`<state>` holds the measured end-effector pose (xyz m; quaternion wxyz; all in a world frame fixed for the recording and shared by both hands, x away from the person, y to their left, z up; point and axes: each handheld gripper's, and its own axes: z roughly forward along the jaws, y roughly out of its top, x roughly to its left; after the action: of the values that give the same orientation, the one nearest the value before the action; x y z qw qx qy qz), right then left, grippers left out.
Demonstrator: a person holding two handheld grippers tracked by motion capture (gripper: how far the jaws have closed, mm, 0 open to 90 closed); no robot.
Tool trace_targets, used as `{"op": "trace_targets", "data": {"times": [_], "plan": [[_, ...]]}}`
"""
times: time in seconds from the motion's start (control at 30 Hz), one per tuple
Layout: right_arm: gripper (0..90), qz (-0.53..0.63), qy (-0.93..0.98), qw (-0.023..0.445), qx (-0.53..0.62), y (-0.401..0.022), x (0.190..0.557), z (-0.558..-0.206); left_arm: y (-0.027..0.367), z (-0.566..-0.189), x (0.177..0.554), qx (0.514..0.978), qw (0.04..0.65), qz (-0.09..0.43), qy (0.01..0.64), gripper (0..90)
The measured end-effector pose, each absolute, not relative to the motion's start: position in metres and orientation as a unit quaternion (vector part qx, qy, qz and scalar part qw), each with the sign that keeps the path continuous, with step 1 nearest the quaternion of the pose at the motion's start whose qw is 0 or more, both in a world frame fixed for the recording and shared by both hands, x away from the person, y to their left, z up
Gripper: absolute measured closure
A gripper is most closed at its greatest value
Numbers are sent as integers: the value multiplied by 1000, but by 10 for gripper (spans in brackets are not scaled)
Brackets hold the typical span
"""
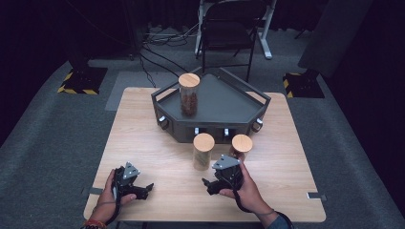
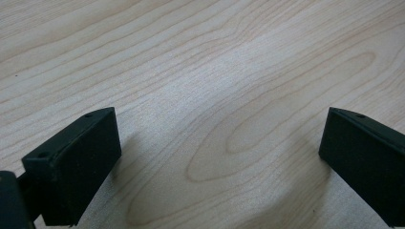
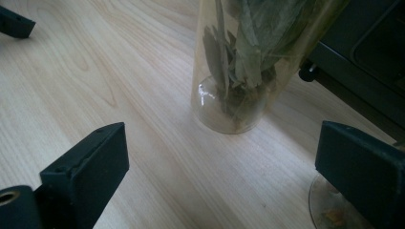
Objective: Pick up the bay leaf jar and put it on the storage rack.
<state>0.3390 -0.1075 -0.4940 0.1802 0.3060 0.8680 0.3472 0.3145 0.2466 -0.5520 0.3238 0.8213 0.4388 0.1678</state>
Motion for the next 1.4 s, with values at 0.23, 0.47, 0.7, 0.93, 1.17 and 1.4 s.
{"op": "trace_targets", "data": {"times": [0.23, 0.47, 0.7, 0.93, 1.17, 1.4], "plan": [[45, 352, 861, 195, 311, -101, 345, -492, 247, -552, 314, 821, 324, 168, 439, 3], [45, 354, 861, 198, 308, -92, 348, -492, 247, -552, 314, 822, 324, 168, 438, 3], [45, 358, 853, 202, 322, -84, 353, -495, 247, -552, 314, 822, 324, 167, 437, 3], [50, 364, 841, 203, 344, -77, 360, -498, 247, -552, 314, 823, 324, 167, 437, 3], [81, 368, 829, 212, 364, -72, 366, -500, 247, -552, 314, 823, 324, 167, 436, 3], [131, 371, 815, 220, 387, -68, 374, -504, 247, -552, 314, 823, 324, 167, 435, 3]]}}
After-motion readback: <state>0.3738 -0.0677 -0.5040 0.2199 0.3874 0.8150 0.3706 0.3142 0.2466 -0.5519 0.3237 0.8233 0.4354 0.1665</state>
